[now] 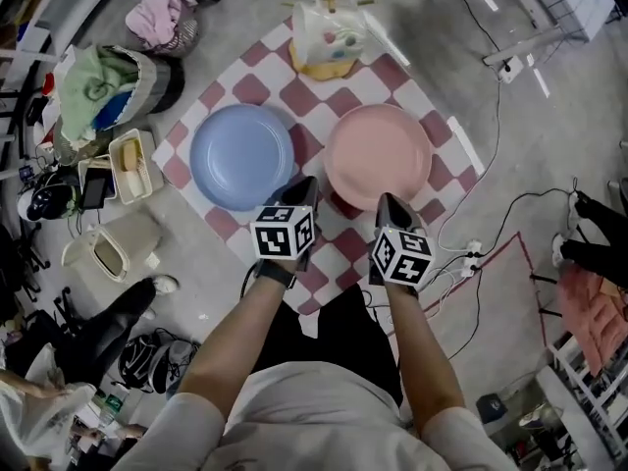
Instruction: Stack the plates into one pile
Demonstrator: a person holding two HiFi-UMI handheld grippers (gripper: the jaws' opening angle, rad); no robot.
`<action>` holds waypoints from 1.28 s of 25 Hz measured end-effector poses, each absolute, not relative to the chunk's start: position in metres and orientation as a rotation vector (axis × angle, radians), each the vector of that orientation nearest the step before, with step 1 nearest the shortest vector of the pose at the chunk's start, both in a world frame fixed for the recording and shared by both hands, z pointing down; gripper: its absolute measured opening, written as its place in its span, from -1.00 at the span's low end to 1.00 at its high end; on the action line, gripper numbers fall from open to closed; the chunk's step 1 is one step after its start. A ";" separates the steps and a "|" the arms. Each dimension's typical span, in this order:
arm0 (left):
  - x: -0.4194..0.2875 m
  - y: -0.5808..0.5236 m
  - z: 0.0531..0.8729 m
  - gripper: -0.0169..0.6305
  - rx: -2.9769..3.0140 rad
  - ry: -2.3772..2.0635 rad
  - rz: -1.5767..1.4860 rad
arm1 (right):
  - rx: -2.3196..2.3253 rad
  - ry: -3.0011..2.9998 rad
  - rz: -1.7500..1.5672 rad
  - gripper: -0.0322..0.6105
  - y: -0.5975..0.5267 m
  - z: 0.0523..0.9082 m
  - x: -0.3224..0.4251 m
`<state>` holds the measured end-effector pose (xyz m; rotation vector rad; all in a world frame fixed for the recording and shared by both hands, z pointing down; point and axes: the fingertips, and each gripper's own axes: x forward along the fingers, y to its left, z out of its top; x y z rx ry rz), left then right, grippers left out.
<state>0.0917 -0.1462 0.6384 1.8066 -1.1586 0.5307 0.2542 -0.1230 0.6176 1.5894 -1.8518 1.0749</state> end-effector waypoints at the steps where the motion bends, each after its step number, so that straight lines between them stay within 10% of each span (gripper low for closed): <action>1: 0.096 -0.146 0.642 -0.93 1.798 -1.153 0.537 | 1.608 -1.833 1.080 -0.87 -0.122 0.621 0.262; 32: 0.127 -0.151 0.683 -0.82 1.554 -1.188 0.496 | 1.771 -1.552 1.296 -0.66 -0.123 0.682 0.337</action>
